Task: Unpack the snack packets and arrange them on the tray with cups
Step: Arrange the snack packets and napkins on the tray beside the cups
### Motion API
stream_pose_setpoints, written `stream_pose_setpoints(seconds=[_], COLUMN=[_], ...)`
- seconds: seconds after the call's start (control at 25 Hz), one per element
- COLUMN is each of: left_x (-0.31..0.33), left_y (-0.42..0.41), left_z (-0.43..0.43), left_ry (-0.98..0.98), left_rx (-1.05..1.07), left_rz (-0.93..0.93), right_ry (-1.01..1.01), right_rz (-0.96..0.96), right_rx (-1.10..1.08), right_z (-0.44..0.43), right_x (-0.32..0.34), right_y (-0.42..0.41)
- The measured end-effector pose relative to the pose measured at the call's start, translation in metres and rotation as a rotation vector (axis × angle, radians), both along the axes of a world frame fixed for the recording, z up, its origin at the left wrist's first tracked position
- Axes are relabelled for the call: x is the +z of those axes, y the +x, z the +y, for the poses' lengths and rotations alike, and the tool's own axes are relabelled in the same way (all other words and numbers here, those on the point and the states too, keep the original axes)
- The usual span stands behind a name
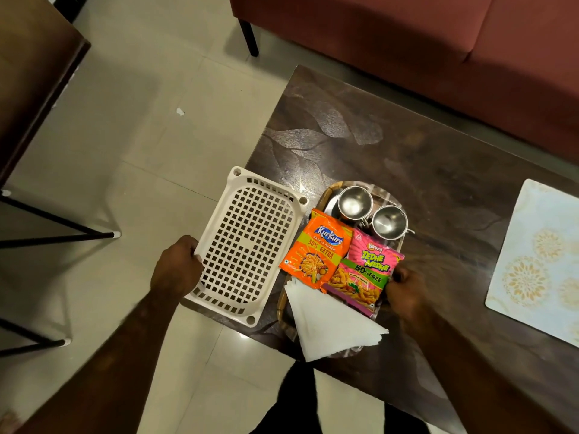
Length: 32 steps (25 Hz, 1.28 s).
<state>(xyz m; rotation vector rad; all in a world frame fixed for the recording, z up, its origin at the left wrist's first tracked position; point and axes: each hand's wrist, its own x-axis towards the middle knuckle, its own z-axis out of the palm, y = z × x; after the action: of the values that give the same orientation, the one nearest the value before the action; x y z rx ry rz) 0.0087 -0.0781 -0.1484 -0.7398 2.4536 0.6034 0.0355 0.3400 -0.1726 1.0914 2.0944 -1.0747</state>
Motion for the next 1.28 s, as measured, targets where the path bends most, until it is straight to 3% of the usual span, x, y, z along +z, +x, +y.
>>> stream_pose_setpoints(seconds=[0.16, 0.32, 0.48, 0.64, 0.88, 1.12, 1.28], left_x=[0.012, 0.034, 0.045, 0.038, 0.026, 0.021, 0.023], left_y=[-0.001, -0.003, -0.008, -0.011, -0.02, -0.018, -0.011], left_z=[0.017, 0.048, 0.1, 0.145, 0.173, 0.168, 0.137], left_ry=[-0.013, -0.153, 0.088, 0.263, 0.093, 0.327, 0.478], left_rx=[0.015, -0.085, -0.208, -0.341, -0.401, -0.219, -0.011], left_rz=[0.018, 0.292, 0.404, 0.299, 0.073, 0.037, 0.079], right_ry=[0.129, 0.171, 0.143, 0.139, 0.074, 0.068, -0.004], right_rz=[0.011, 0.033, 0.041, 0.131, 0.135, 0.109, 0.223], right_rx=[0.041, 0.075, 0.062, -0.001, 0.086, 0.004, -0.013], right_z=[-0.001, -0.004, -0.004, -0.002, -0.009, -0.021, -0.027], right_x=[0.004, 0.01, 0.016, 0.029, 0.035, 0.032, 0.039], right_y=[-0.001, -0.001, 0.002, 0.012, 0.018, 0.013, 0.015])
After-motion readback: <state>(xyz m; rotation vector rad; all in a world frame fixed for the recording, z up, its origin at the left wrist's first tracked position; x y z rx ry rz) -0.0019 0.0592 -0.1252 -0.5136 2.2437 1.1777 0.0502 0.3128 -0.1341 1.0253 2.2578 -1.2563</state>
